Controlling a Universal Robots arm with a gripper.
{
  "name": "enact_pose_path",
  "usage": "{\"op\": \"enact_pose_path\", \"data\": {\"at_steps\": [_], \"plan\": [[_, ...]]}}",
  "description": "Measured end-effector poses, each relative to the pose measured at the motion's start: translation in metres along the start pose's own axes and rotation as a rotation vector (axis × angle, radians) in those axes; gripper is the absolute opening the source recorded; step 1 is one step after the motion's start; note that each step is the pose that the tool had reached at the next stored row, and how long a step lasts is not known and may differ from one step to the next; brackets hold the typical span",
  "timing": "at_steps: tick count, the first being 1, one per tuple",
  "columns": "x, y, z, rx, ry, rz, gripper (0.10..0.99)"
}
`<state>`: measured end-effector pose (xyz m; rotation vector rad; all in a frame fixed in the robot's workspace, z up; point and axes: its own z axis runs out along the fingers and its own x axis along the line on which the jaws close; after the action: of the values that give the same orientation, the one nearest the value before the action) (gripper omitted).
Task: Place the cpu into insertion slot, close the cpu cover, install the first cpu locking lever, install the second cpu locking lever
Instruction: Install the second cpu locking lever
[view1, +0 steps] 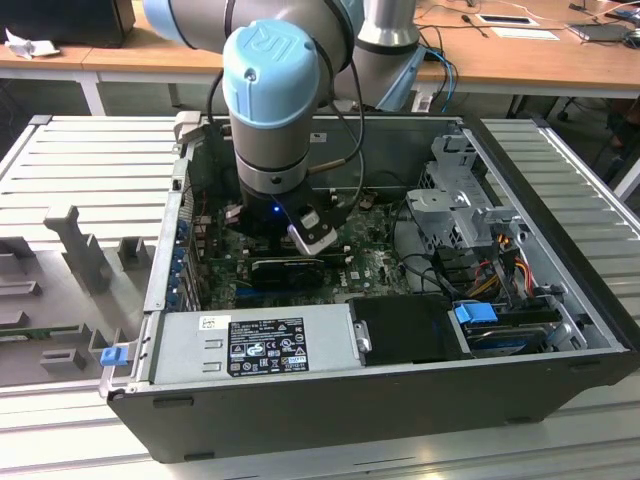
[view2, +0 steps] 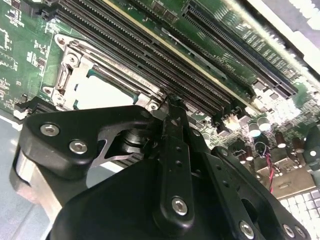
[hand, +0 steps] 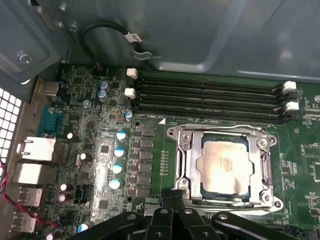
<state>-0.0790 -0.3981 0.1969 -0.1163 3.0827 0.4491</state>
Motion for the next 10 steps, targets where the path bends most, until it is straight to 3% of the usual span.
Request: {"op": "enact_pose_path", "data": {"at_steps": [6, 10], "plan": [[0.0001, -0.0006, 0.0019, -0.012, -0.0009, 0.000, 0.106], [-0.0001, 0.0024, -0.0084, -0.012, -0.0007, 0.000, 0.106]]}}
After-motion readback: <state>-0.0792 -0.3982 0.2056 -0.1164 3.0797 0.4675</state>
